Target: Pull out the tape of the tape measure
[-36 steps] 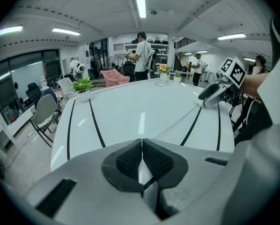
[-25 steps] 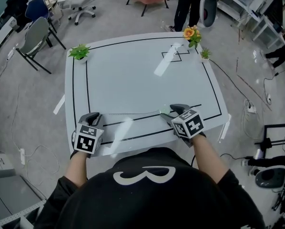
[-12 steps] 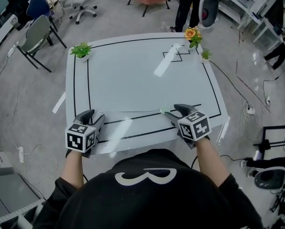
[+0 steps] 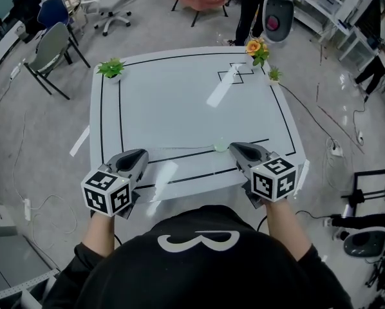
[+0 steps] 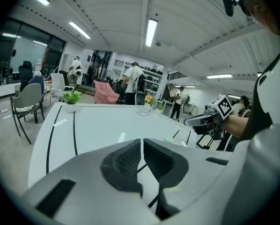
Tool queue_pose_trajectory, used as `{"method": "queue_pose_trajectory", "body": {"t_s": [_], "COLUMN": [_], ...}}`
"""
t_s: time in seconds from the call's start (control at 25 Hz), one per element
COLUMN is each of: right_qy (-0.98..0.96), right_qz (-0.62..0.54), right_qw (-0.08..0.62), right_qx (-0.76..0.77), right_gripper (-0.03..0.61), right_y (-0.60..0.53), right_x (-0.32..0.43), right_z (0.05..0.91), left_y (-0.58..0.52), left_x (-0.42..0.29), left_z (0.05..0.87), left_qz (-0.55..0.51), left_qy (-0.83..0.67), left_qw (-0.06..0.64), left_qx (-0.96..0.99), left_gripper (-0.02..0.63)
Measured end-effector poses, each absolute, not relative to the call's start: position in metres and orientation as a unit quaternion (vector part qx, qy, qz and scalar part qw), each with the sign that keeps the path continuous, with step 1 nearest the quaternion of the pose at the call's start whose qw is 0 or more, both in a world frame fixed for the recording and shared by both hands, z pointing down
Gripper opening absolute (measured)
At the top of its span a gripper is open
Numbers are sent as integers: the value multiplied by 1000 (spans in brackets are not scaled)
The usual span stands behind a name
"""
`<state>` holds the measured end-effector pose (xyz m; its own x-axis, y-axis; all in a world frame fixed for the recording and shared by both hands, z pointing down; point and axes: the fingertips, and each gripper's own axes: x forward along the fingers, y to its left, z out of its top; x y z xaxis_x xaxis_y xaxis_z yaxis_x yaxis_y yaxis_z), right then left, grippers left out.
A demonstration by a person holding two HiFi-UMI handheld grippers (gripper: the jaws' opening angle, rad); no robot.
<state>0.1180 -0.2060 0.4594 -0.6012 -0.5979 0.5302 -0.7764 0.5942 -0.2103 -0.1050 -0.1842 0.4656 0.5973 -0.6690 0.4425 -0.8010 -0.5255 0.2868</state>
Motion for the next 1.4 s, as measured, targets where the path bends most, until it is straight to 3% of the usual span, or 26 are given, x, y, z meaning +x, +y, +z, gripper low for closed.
{"method": "queue_pose_trajectory", "body": {"t_s": [0.48,1.4], "right_qy": [-905,-897], "right_qz": [183,175], "right_qw": [135,157], "right_qx": [359,374], "right_gripper": [3,3], "right_y": [-157,-146], "right_x": [101,109], "right_z": [416,422], "left_y": [-144,-139], "left_x": [-55,-39], "left_z": [419,412], "left_qz": [84,82], "left_qy": [-376,-351], "left_qw": [224,228], "left_qx": [895,904], "left_gripper": [8,8]}}
